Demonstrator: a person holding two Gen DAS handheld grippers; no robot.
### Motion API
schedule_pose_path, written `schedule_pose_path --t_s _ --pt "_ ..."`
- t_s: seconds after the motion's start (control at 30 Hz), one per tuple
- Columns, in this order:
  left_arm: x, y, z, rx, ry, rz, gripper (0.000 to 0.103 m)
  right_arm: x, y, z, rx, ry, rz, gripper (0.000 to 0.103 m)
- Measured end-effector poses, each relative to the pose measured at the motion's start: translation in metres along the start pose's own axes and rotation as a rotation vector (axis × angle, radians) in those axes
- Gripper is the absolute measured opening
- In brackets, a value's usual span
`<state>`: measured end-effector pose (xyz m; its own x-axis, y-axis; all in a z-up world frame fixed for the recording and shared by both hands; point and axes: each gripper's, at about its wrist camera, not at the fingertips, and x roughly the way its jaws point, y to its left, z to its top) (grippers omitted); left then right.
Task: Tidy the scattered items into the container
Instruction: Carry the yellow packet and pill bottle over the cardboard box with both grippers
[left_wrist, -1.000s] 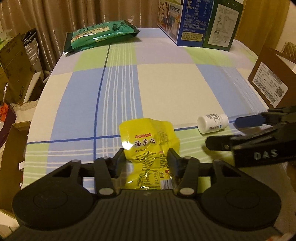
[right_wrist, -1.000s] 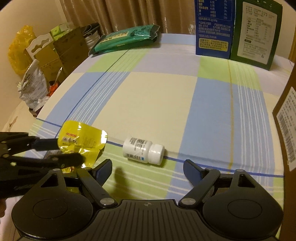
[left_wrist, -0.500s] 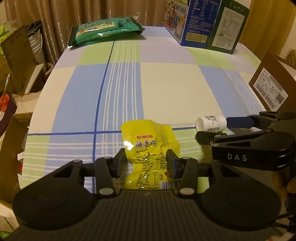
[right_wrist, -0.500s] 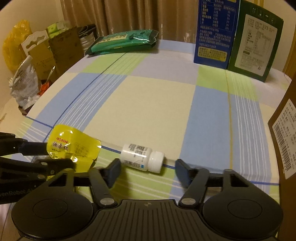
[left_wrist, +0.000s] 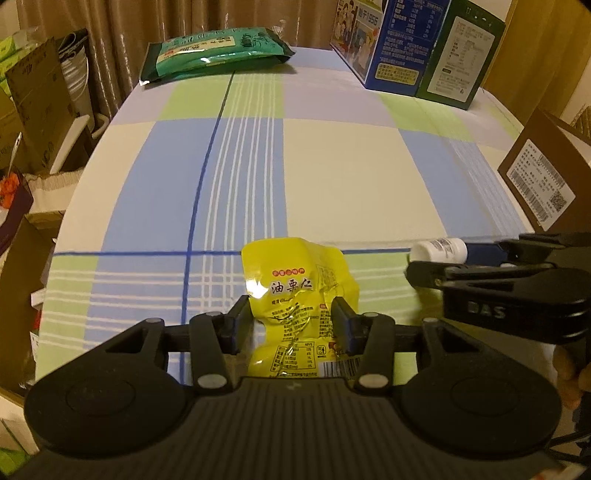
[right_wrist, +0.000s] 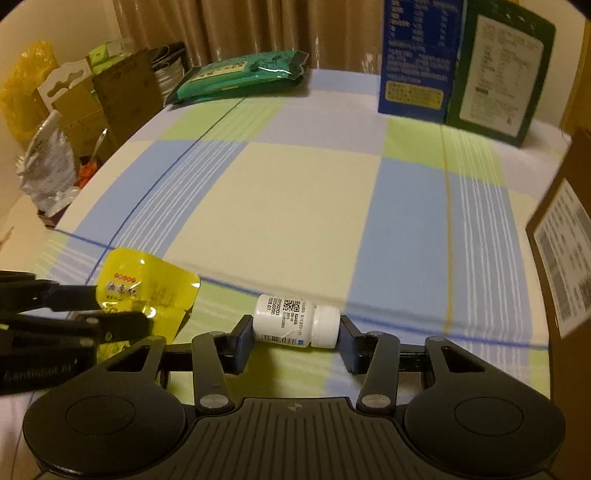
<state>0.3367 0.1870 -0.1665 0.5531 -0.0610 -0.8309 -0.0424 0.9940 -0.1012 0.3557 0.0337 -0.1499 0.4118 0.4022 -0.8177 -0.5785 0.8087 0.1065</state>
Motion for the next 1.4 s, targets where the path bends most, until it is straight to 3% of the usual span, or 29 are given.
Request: schedule_pose_path --t_s 0.33,0.83,1.4 --pt "-0.022 -0.036 -0.025 0.024 0.027 -0.091 0.036 -0.050 -0.029 -0.037 0.016 0.023 0.017 0.045" --pt "-0.037 -0.081 -0.056 0.101 0.041 -0.108 0.037 -0.085 -0.035 -0.093 -0.017 0.051 0.022 0.045" --pt "-0.074 -0.125 -0.072 0.122 0.020 -0.155 0.036 -0.128 -0.052 -0.114 0.001 -0.005 0.020 0.045"
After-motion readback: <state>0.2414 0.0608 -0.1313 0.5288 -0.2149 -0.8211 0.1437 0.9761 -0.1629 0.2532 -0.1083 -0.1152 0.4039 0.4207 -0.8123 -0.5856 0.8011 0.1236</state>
